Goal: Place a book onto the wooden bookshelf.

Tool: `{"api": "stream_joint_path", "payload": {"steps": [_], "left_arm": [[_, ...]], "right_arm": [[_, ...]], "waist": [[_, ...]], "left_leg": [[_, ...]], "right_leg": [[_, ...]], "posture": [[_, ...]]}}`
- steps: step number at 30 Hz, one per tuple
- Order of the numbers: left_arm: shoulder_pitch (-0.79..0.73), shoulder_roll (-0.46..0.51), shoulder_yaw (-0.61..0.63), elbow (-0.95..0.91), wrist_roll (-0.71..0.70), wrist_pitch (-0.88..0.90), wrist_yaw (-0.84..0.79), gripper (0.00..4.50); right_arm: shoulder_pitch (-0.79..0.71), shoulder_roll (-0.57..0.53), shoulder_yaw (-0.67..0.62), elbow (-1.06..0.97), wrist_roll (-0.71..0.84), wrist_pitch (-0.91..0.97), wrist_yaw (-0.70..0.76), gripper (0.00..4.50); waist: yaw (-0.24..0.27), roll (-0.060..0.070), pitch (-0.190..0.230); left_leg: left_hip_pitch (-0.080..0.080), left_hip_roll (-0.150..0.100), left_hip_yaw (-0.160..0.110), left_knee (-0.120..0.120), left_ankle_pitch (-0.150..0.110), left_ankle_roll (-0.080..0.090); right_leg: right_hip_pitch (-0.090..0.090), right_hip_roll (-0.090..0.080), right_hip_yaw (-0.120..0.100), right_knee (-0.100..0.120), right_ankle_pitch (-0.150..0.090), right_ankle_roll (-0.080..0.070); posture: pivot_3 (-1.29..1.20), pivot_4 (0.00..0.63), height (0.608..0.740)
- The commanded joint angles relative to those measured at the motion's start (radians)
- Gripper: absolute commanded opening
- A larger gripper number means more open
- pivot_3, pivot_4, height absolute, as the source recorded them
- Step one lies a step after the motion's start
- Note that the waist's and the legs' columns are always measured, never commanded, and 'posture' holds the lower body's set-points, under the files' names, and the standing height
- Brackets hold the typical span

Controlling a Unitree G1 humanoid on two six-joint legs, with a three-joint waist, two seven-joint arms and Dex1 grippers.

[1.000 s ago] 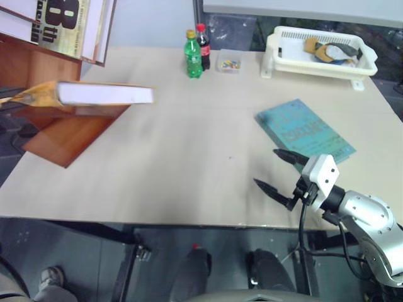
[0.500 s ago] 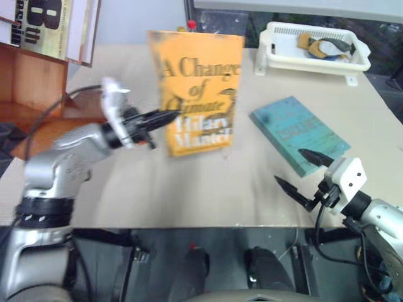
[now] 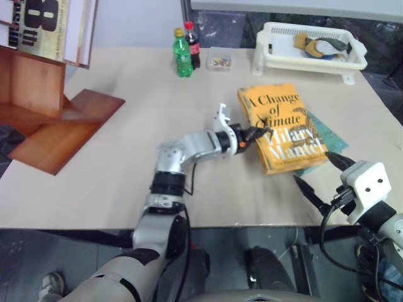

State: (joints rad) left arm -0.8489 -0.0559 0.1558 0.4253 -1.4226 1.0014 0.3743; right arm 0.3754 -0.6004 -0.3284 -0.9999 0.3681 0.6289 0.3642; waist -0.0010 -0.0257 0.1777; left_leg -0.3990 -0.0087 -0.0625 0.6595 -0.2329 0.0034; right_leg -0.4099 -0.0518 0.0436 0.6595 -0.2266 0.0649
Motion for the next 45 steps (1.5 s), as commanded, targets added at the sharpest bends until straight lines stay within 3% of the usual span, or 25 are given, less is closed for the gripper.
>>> {"api": "stream_joint_path", "payload": {"steps": [1,9,12,13,19,24,31,45], "left_arm": [[-0.051,-0.08,0.038,0.023,0.095,-0.122,0.023,0.04],[-0.129,-0.191,0.077,0.205,0.226,-0.237,-0.061,0.04],[-0.165,-0.216,0.085,0.3,0.263,-0.275,-0.113,1.25],[-0.178,-0.221,0.089,0.325,0.271,-0.28,-0.126,1.47],[-0.218,-0.203,0.127,0.355,0.274,-0.223,-0.166,4.33],[-0.215,-0.141,0.155,0.333,0.284,-0.173,-0.236,4.42],[-0.317,-0.103,0.225,0.544,0.364,-0.24,-0.377,4.42],[-0.404,0.01,0.285,0.727,0.586,-0.292,-0.366,4.42]], "right_arm": [[0.111,-0.015,-0.063,-0.047,0.03,-0.089,-0.044,4.5],[0.351,-0.116,-0.032,-0.047,0.11,-0.327,-0.176,4.5],[0.383,-0.158,-0.009,-0.047,0.121,-0.374,-0.236,4.5],[0.388,-0.171,0.0,-0.047,0.123,-0.386,-0.254,4.5],[0.39,-0.243,0.05,-0.047,0.14,-0.43,-0.348,4.5],[0.37,-0.283,0.087,-0.047,0.154,-0.436,-0.395,4.5],[0.276,-0.324,0.111,-0.047,0.191,-0.379,-0.41,4.5],[0.267,-0.361,0.118,-0.047,0.217,-0.387,-0.437,4.5]], "waist": [[0.014,0.0,0.0],[0.013,-0.001,0.0],[0.014,-0.003,-0.001],[0.015,-0.003,-0.001],[0.015,-0.003,-0.001],[0.014,-0.003,-0.001],[0.015,-0.004,0.0],[0.015,-0.004,0.0]], "left_leg": [[-0.001,0.0,0.0,0.0,0.0,0.0],[-0.001,-0.001,0.002,0.0,0.0,0.0],[-0.001,-0.001,0.001,0.0,0.0,0.0],[-0.001,-0.001,0.001,0.0,0.0,0.0],[-0.002,-0.001,0.0,0.0,0.0,0.0],[-0.003,-0.001,0.0,0.0,0.0,0.0],[-0.004,-0.002,-0.001,-0.001,0.0,0.001],[-0.004,-0.003,-0.001,-0.003,-0.002,0.003]], "right_leg": [[0.0,0.0,0.0,-0.001,0.0,0.0],[0.001,-0.001,0.001,-0.004,-0.003,-0.003],[0.002,-0.001,0.0,-0.005,-0.005,0.0],[0.002,-0.001,0.0,-0.006,-0.005,0.0],[0.003,-0.001,0.0,-0.008,-0.004,0.0],[0.003,-0.001,0.0,-0.01,-0.004,-0.001],[0.003,-0.001,-0.001,-0.012,-0.003,-0.001],[0.003,-0.002,0.0,-0.016,0.0,0.002]], "posture": [[0.0,0.15,0.74],[0.0,0.15,0.74],[0.0,0.15,0.74],[0.0,0.15,0.74],[0.0,0.15,0.74],[0.0,0.15,0.74],[0.0,0.15,0.74],[0.0,0.15,0.74]]}}
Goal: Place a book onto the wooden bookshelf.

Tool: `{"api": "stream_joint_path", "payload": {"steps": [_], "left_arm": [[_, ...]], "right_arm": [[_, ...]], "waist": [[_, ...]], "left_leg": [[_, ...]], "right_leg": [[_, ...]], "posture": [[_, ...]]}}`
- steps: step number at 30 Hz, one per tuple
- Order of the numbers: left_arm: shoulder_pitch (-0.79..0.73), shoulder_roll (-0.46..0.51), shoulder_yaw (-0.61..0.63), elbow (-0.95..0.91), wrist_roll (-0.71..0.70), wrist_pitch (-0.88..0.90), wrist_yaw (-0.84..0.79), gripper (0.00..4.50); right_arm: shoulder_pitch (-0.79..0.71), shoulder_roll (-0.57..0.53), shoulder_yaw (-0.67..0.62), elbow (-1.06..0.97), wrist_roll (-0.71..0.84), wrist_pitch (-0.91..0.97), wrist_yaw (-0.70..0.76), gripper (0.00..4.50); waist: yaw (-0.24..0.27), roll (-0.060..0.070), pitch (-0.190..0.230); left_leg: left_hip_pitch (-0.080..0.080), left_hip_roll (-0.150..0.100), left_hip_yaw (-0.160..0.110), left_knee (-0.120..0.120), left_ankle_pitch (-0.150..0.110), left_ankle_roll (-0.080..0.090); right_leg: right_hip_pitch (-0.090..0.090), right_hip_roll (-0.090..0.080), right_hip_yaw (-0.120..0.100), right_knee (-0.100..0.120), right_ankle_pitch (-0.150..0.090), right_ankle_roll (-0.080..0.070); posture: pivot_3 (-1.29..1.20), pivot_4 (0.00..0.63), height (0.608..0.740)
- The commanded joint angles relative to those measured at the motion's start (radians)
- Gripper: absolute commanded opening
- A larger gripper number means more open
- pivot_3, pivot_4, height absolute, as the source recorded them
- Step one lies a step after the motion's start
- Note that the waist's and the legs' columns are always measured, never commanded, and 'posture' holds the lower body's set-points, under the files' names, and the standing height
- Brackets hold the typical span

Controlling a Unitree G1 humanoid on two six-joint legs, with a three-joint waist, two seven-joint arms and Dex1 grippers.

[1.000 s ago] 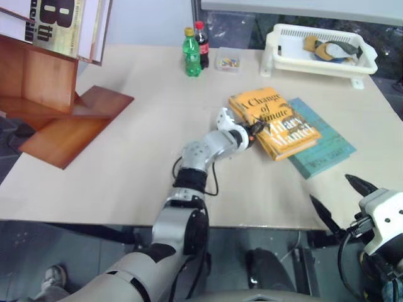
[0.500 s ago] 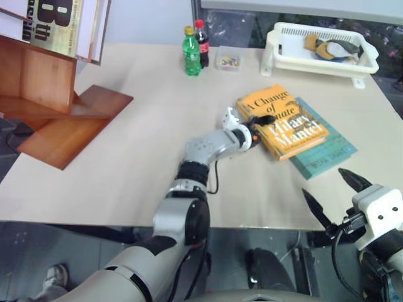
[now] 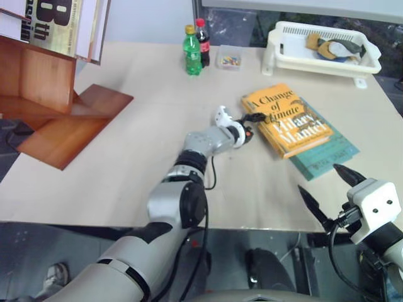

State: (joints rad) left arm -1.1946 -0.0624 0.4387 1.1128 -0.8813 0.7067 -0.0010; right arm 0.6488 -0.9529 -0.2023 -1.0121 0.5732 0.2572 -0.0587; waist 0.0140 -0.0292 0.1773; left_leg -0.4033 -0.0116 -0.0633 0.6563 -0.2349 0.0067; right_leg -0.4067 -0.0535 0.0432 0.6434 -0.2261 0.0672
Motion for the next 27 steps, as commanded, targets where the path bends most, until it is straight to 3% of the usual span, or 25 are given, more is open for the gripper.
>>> {"api": "stream_joint_path", "payload": {"steps": [1,14,23,26,27], "left_arm": [[-0.075,0.028,0.018,0.064,0.048,0.015,0.023,4.42],[-0.135,0.027,0.238,0.209,0.04,-0.197,-0.079,4.42],[-0.113,-0.008,0.272,0.238,0.098,-0.211,-0.122,4.42],[-0.111,-0.018,0.272,0.24,0.122,-0.202,-0.126,3.64],[-0.111,-0.021,0.27,0.241,0.129,-0.195,-0.13,3.19]], "right_arm": [[-0.008,-0.01,-0.009,-0.035,0.015,-0.014,-0.015,4.5],[-0.025,-0.02,-0.002,-0.035,0.015,-0.014,-0.036,4.5],[-0.019,-0.021,-0.004,-0.035,0.0,-0.022,-0.057,4.5],[-0.007,-0.025,-0.008,-0.035,-0.004,-0.034,-0.065,4.5],[-0.005,-0.027,-0.007,-0.035,-0.005,-0.038,-0.07,4.5]], "waist": [[-0.001,0.0,0.0],[-0.002,0.0,0.0],[-0.002,0.0,0.0],[-0.002,0.0,0.0],[-0.002,0.0,0.0]], "left_leg": [[0.0,0.0,0.0,0.0,0.0,0.0],[0.001,0.0,0.0,-0.002,0.0,0.0],[0.001,0.0,0.0,-0.002,0.0,0.0],[0.001,0.0,0.0,-0.002,0.0,0.0],[0.001,0.0,0.0,-0.002,0.0,0.0]], "right_leg": [[0.0,0.0,0.0,0.0,0.0,0.0],[0.0,0.0,0.0,0.0,0.0,0.0],[0.0,0.0,0.0,0.0,0.0,0.0],[0.0,0.0,0.0,0.0,0.0,0.0],[0.0,0.0,0.0,0.0,0.0,0.0]], "posture": [[0.0,0.15,0.74],[0.0,0.15,0.74],[0.0,0.15,0.74],[0.0,0.15,0.74],[0.0,0.15,0.74]]}}
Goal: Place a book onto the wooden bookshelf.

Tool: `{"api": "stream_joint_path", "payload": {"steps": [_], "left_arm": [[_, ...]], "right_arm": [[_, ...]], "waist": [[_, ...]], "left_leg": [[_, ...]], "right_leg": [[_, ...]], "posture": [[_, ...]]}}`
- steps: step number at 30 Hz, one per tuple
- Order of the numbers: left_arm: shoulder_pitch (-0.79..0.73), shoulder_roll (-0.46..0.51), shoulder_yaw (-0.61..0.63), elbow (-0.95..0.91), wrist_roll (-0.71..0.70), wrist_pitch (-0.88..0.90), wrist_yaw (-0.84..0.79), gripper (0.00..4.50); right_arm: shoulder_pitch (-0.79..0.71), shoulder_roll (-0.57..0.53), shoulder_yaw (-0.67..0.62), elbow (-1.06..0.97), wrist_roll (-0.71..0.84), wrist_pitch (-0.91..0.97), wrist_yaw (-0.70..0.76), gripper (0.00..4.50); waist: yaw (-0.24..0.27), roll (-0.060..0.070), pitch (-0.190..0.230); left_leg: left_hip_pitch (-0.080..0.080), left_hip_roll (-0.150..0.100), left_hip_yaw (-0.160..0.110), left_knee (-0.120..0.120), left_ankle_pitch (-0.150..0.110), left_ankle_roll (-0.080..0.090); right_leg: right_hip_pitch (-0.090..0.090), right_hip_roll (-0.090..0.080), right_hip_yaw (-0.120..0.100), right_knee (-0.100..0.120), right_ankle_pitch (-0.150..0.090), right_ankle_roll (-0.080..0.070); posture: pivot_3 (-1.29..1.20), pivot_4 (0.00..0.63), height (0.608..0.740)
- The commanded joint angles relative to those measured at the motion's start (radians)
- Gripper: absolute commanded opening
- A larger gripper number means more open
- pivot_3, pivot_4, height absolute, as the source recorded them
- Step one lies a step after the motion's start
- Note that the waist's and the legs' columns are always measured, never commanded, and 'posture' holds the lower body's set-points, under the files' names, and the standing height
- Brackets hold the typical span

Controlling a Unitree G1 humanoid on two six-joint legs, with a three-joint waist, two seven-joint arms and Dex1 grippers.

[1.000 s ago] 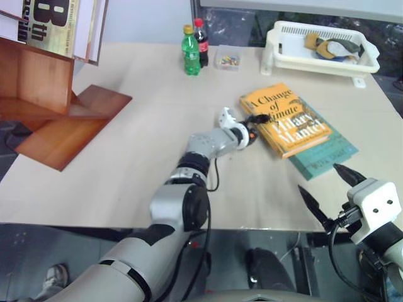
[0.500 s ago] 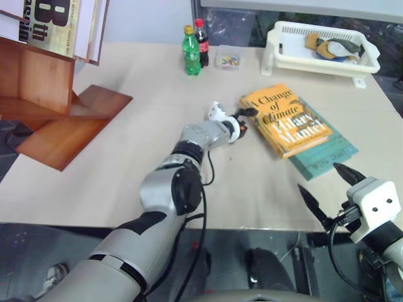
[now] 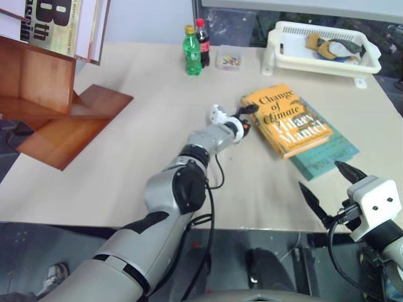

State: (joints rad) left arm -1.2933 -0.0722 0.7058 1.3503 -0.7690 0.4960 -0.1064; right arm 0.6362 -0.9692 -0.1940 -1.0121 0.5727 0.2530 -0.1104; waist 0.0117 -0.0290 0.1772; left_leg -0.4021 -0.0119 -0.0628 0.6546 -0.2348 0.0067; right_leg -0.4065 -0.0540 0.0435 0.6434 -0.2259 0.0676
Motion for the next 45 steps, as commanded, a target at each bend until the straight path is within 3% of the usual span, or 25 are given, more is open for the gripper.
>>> {"api": "stream_joint_path", "payload": {"steps": [1,5,15,25,28,33,45], "left_arm": [[-0.013,-0.013,0.003,0.003,0.022,0.02,-0.028,2.67],[-0.01,-0.017,0.019,0.002,0.023,0.038,-0.026,1.37],[-0.011,-0.017,0.046,-0.03,-0.001,0.194,0.007,1.37],[0.033,-0.054,-0.02,-0.113,0.04,0.276,-0.009,1.37],[0.035,-0.055,-0.029,-0.122,0.038,0.283,-0.017,2.17],[0.043,-0.016,-0.024,-0.119,0.03,0.278,-0.046,4.05],[0.029,-0.027,0.01,-0.034,0.046,0.063,-0.115,4.05]], "right_arm": [[0.009,-0.014,-0.014,-0.035,-0.005,-0.036,-0.024,4.5],[0.024,-0.024,-0.011,-0.035,-0.008,-0.053,-0.04,4.5],[0.022,-0.038,0.012,-0.035,-0.013,-0.062,-0.06,4.5],[-0.038,-0.029,0.035,-0.035,-0.007,-0.021,-0.046,4.5],[-0.046,-0.025,0.035,-0.035,-0.008,-0.013,-0.039,4.5],[-0.051,-0.019,0.029,-0.035,-0.008,-0.006,-0.034,4.5],[-0.052,-0.006,0.016,-0.035,-0.014,0.002,-0.02,4.5]], "waist": [[0.0,0.0,0.0],[0.0,0.0,0.0],[0.0,0.0,0.0],[0.0,0.0,0.0],[0.0,0.0,0.0],[-0.001,0.0,0.0],[0.0,0.001,0.0]], "left_leg": [[0.0,0.0,0.0,0.0,0.0,0.0],[0.001,0.0,0.0,0.0,0.0,0.0],[0.002,0.0,0.0,0.0,0.0,0.0],[0.002,0.0,0.0,0.0,0.0,0.0],[0.002,0.0,0.0,0.0,0.0,0.0],[0.002,0.0,0.0,0.0,0.0,0.0],[0.003,0.0,0.0,0.0,0.0,0.0]], "right_leg": [[0.0,0.0,0.0,0.0,0.0,0.0],[0.0,0.0,0.0,0.0,0.0,0.0],[0.002,0.0,0.0,0.0,0.0,0.0],[0.002,0.0,0.0,0.0,0.0,0.0],[0.002,0.0,0.0,0.0,0.0,0.0],[0.002,0.0,0.0,0.0,0.0,0.0],[0.002,0.0,0.0,0.001,0.0,0.0]], "posture": [[0.0,0.15,0.74],[0.0,0.15,0.74],[0.0,0.15,0.74],[0.0,0.15,0.74],[0.0,0.15,0.74],[0.0,0.15,0.74],[0.0,0.15,0.74]]}}
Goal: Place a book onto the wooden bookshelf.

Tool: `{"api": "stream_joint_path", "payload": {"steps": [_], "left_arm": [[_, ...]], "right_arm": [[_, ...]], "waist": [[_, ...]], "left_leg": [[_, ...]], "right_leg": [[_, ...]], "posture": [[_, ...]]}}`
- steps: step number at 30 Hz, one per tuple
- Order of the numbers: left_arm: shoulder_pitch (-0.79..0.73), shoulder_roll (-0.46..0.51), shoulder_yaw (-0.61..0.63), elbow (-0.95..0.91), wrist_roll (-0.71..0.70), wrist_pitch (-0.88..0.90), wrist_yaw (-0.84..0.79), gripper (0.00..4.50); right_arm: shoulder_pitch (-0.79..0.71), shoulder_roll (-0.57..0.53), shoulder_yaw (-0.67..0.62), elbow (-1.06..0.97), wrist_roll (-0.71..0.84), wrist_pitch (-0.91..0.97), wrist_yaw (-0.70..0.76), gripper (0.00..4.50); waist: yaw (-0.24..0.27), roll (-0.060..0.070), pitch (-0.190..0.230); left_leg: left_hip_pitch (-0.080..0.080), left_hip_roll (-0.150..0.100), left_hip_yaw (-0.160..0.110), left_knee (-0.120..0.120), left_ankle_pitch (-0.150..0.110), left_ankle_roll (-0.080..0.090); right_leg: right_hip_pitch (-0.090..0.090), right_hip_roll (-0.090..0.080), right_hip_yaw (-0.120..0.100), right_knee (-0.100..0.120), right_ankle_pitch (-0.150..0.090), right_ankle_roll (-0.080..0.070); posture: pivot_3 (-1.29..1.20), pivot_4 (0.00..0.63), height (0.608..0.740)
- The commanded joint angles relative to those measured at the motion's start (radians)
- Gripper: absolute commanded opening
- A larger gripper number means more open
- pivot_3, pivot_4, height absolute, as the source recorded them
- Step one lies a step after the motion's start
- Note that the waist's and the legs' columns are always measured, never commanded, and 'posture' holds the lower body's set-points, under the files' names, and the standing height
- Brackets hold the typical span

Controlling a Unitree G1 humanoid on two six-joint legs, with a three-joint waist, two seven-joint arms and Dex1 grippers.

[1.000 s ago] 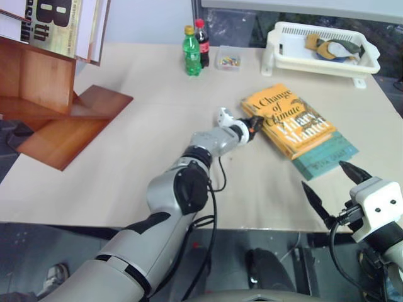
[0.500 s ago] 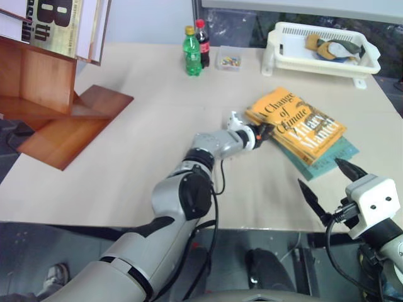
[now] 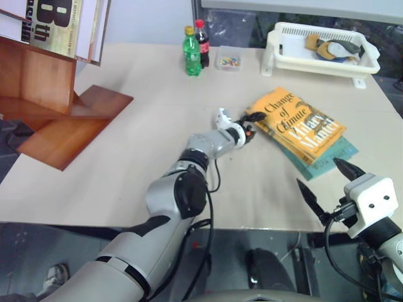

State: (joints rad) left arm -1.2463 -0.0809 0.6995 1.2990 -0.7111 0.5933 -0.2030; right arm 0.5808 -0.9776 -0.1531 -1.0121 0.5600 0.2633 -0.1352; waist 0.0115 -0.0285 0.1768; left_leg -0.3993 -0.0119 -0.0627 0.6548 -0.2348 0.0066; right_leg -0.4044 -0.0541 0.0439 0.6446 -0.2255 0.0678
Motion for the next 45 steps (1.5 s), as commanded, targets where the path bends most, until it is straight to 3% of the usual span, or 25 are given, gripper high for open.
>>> {"api": "stream_joint_path", "payload": {"steps": [1,5,8,14,16,31,42,43,45], "left_arm": [[-0.017,-0.023,0.019,0.021,-0.01,-0.047,-0.021,4.05],[-0.024,-0.043,0.039,0.031,-0.014,-0.086,-0.02,4.05],[-0.027,-0.05,0.044,0.034,-0.006,-0.095,-0.018,3.38],[-0.027,-0.048,0.051,0.034,-0.005,-0.088,-0.014,0.7],[-0.024,-0.038,0.052,0.031,-0.006,-0.071,-0.018,0.04],[0.027,0.092,0.026,-0.056,-0.034,0.223,-0.037,0.01],[0.047,0.092,-0.003,-0.109,-0.025,0.23,-0.027,0.01],[0.045,0.079,-0.026,-0.108,-0.005,0.214,-0.047,0.6],[0.041,0.063,-0.04,-0.096,0.004,0.203,-0.059,0.98]], "right_arm": [[0.005,0.001,-0.025,-0.035,-0.002,-0.009,0.003,4.5],[0.01,-0.005,-0.022,-0.035,-0.003,-0.018,-0.005,4.5],[0.017,-0.007,-0.024,-0.035,-0.004,-0.023,-0.007,4.5],[0.019,-0.008,-0.021,-0.035,-0.004,-0.029,-0.014,4.5],[0.015,-0.008,-0.019,-0.035,-0.004,-0.027,-0.017,4.5],[-0.03,0.012,-0.002,-0.035,-0.003,0.01,0.006,4.5],[-0.095,0.037,0.022,-0.035,-0.005,0.061,0.034,4.5],[-0.102,0.04,0.024,-0.035,-0.005,0.067,0.038,4.5],[-0.11,0.047,0.023,-0.035,-0.006,0.075,0.045,4.5]], "waist": [[0.0,0.0,0.0],[0.0,0.0,0.0],[0.0,0.0,0.0],[0.0,0.0,0.0],[0.0,0.0,0.0],[-0.025,0.0,-0.001],[-0.024,0.0,-0.001],[-0.023,0.0,-0.001],[-0.023,0.0,-0.001]], "left_leg": [[0.0,0.0,0.0,0.0,0.0,0.0],[0.0,0.0,0.0,0.0,0.0,0.0],[0.0,0.0,0.0,0.0,0.0,0.0],[0.0,0.0,0.0,0.0,0.0,0.0],[0.0,0.0,0.0,0.0,0.0,0.0],[0.002,0.0,0.0,0.0,0.0,0.0],[0.002,0.0,-0.001,0.0,0.0,0.0],[0.002,0.0,0.0,0.0,0.0,0.0],[0.002,0.0,0.0,0.0,0.0,0.0]], "right_leg": [[0.0,0.0,0.0,0.0,0.0,0.0],[0.0,0.0,0.0,0.0,0.0,0.0],[0.0,0.0,0.0,0.0,0.0,0.0],[0.0,0.0,0.0,0.0,0.0,0.0],[0.0,0.0,0.0,0.0,0.0,0.0],[0.001,0.0,0.0,0.001,0.0,0.0],[0.001,0.0,0.0,0.002,0.0,0.0],[0.001,0.0,0.0,0.002,0.0,0.0],[0.001,0.0,0.0,0.002,0.0,0.0]], "posture": [[0.0,0.15,0.74],[0.0,0.15,0.74],[0.0,0.15,0.74],[0.0,0.15,0.74],[0.0,0.15,0.74],[0.0,0.15,0.74],[0.0,0.15,0.74],[0.0,0.15,0.74],[0.0,0.15,0.74]]}}
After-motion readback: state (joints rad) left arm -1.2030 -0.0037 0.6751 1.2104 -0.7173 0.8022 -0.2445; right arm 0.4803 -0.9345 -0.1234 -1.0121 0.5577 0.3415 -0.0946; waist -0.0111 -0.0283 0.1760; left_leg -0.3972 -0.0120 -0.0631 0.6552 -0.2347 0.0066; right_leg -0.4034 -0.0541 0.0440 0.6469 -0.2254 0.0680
